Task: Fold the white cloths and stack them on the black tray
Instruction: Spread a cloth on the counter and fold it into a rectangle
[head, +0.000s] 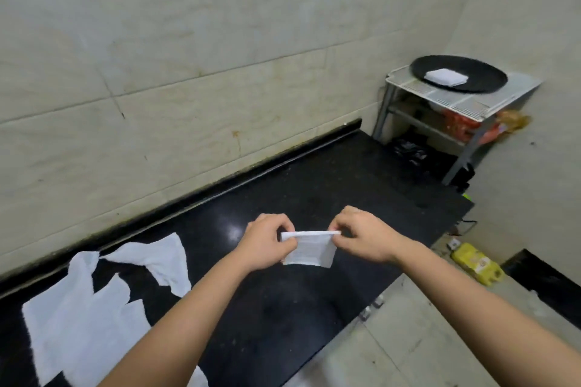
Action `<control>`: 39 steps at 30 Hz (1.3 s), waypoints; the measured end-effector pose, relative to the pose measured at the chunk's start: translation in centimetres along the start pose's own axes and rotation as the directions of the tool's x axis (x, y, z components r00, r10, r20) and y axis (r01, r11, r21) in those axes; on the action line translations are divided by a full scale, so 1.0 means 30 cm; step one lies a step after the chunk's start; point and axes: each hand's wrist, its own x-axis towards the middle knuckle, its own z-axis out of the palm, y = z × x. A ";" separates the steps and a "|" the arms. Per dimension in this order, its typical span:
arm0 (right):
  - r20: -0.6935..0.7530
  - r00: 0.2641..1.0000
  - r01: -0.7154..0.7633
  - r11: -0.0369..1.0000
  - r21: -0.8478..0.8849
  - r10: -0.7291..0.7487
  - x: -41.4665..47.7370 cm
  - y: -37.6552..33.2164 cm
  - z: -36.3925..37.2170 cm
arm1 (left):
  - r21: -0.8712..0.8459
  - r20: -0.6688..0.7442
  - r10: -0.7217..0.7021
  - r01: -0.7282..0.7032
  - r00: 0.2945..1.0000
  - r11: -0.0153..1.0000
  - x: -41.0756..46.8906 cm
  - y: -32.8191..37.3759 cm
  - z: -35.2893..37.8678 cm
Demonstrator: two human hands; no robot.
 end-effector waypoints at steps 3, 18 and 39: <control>-0.129 0.988 -0.046 0.949 0.312 0.090 -0.060 0.083 -0.116 | -0.186 -0.043 -0.009 0.001 0.999 0.983 0.074 0.160 -0.011; -0.381 0.865 0.047 0.702 0.711 0.328 -0.504 0.929 -0.713 | -0.603 -0.003 0.076 -0.062 0.997 0.795 0.549 1.175 0.468; -0.363 0.800 0.093 0.498 0.862 0.478 -0.090 1.692 -1.295 | -0.743 -0.117 0.103 -0.156 0.988 0.650 1.630 1.592 0.647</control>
